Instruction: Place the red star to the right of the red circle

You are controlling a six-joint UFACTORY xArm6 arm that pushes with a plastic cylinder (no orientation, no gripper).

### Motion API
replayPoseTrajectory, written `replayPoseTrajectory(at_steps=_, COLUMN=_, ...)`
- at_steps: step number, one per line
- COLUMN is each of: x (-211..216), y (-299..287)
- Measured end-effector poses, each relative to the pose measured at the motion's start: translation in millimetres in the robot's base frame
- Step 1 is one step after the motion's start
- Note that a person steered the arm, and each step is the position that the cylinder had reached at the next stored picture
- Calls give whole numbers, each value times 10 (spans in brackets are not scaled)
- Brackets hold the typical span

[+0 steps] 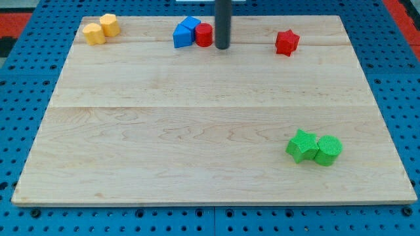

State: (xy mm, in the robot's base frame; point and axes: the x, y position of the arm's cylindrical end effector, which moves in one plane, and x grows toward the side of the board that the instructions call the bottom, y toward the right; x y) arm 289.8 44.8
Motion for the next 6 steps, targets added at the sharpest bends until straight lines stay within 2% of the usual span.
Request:
replayPoseTrajectory(at_steps=2, x=394, y=1096)
replayPoseTrajectory(at_steps=4, x=-299, y=1260)
replayPoseTrajectory(at_steps=5, x=-498, y=1600)
replayPoseTrajectory(at_steps=6, x=-632, y=1326)
